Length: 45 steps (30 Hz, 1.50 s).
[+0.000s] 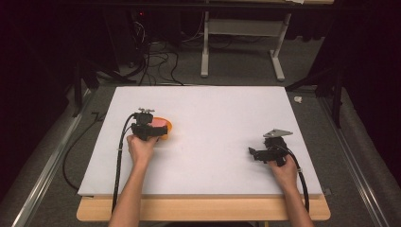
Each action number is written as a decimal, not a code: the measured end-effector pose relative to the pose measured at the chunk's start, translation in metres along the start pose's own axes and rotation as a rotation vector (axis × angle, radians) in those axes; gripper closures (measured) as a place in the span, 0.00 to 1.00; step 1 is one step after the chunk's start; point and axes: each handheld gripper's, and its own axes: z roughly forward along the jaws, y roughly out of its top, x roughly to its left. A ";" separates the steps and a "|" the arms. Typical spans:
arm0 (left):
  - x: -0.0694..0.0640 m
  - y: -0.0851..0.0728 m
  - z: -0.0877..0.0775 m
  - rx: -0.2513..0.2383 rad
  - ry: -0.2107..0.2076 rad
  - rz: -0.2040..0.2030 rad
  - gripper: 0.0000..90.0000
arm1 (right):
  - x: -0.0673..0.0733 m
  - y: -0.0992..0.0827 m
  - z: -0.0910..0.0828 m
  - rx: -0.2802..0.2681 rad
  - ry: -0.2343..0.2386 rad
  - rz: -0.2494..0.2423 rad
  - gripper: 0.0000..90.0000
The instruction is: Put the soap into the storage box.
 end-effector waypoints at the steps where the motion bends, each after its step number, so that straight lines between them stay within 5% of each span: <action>1: 0.000 0.000 0.000 -0.003 0.002 0.000 0.15 | 0.000 0.000 0.000 0.000 0.000 0.001 0.17; 8: -0.001 0.000 -0.001 -0.025 0.016 0.000 0.13 | 0.000 0.000 0.000 -0.001 0.000 -0.001 0.17; 26: 0.003 0.002 -0.024 -0.113 -0.026 -0.017 0.08 | 0.000 0.000 0.000 0.000 0.000 0.000 0.17; 45: -0.009 0.000 -0.060 -0.217 -0.098 0.051 0.12 | 0.000 0.000 0.000 -0.001 -0.001 0.000 0.17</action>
